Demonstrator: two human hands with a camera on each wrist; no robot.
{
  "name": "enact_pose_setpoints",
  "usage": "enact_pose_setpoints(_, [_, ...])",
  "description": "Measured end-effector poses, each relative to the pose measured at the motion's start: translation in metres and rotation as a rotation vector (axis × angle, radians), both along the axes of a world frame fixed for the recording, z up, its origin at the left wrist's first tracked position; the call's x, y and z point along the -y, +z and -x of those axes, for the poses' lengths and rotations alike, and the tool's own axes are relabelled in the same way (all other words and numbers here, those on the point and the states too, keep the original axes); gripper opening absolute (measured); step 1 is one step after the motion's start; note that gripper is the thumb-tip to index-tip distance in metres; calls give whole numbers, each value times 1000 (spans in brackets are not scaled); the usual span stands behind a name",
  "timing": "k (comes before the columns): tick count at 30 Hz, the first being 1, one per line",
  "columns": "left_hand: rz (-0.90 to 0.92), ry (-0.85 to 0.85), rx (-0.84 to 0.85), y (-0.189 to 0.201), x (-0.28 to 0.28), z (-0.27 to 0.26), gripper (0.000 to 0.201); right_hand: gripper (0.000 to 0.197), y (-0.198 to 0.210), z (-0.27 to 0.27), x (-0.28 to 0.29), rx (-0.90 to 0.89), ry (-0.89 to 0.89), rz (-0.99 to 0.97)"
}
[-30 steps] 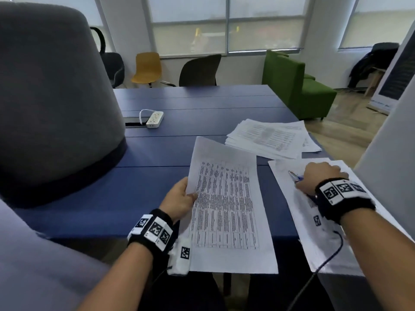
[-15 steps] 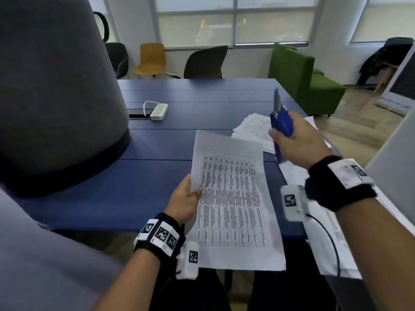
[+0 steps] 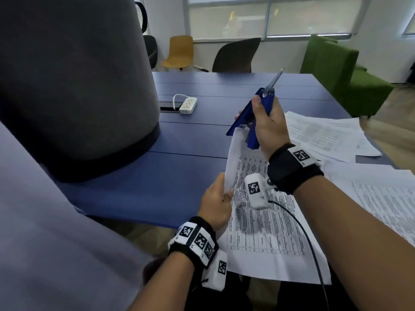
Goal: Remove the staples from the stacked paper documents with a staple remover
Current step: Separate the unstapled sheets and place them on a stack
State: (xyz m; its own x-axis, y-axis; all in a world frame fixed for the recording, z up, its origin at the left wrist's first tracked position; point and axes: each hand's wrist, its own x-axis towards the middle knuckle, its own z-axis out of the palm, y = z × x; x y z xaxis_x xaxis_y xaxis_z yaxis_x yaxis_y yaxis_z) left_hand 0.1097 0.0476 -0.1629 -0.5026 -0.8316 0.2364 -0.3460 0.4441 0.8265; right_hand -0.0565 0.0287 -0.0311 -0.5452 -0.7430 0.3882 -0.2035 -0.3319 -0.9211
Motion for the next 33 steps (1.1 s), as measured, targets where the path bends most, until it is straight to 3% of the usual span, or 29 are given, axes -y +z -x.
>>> enact_pose_setpoints(9, [9,-14,-26,-4,-2,1,21,33,10,-7,18,-270,-135,-38])
enact_pose_setpoints(13, [9,-8,-61,-4,-8,0,29,36,8,-12,20,-266,-203,25])
enact_pose_setpoints(16, [-14,-1,-55,-2,-6,0,26,31,9,-9,19,-252,-156,9])
enact_pose_setpoints(19, [-47,-13,-44,1,-3,-2,27,24,14,0,13,-79,-17,-11])
enact_pose_setpoints(24, [-183,-20,-85,2,3,-2,28,30,36,37,-21,379,-54,165])
enact_pose_setpoints(27, [-331,18,-162,1,4,1,32,43,24,75,-57,460,-43,32])
enact_pose_setpoints(30, [-518,53,-314,5,6,8,33,39,0,110,-100,407,-107,-301])
enact_pose_setpoints(33, [-586,13,-411,25,11,11,32,37,-33,143,-142,427,-202,-553])
